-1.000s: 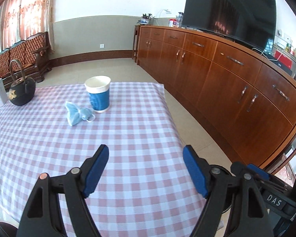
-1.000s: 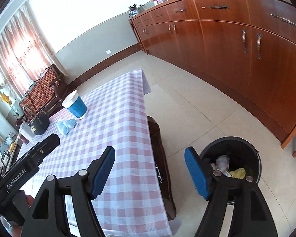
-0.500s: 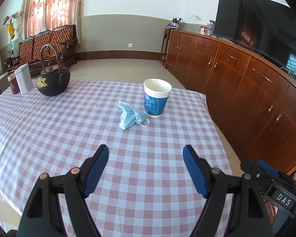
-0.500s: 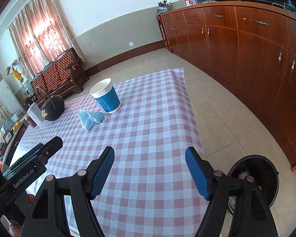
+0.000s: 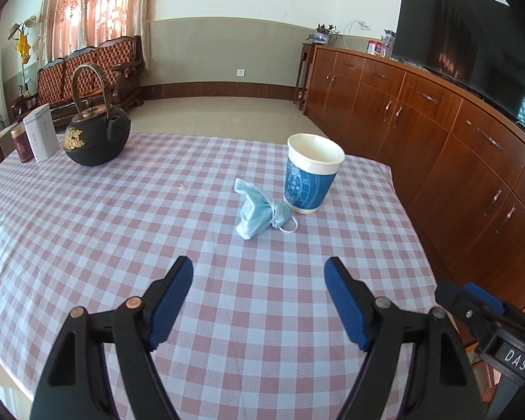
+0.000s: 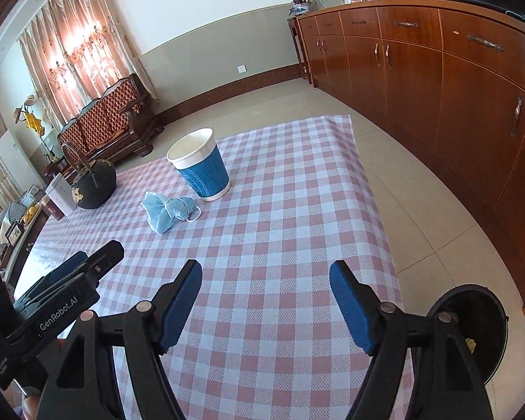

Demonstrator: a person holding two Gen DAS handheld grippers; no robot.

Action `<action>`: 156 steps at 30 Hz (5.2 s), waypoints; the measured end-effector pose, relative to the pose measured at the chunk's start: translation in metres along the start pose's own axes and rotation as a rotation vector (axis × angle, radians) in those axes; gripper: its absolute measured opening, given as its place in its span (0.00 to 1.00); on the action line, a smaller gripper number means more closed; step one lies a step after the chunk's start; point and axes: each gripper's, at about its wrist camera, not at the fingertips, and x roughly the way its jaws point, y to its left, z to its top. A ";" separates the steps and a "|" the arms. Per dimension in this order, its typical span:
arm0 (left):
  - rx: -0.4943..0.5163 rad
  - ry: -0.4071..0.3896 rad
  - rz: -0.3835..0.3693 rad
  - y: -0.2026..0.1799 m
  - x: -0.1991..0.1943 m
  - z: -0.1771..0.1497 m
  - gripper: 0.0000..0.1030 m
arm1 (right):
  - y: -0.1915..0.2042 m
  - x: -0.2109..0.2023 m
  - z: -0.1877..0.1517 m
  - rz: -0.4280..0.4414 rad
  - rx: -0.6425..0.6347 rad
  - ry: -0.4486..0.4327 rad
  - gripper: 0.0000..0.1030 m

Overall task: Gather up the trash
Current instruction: 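Close the left tool on the blue face mask while the right tool reaches the paper cup, then close the right tool on the rim of the blue-and-white paper cup and lift it, then carry the mask and paper cup with both tools over the black bin, then open the left tool to drop the mask while the right tool drops the cup into the bin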

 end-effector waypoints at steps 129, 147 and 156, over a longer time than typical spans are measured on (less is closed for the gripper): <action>0.338 0.344 -0.556 -0.306 -0.004 -0.121 0.24 | -0.291 -0.126 -0.116 -0.264 0.311 0.000 0.59; 0.366 0.511 -0.426 -0.350 0.059 -0.183 0.28 | -0.369 -0.021 -0.127 -0.331 0.276 0.308 0.60; 0.349 0.524 -0.360 -0.349 0.082 -0.187 0.74 | -0.393 -0.008 -0.117 -0.399 0.303 0.323 0.72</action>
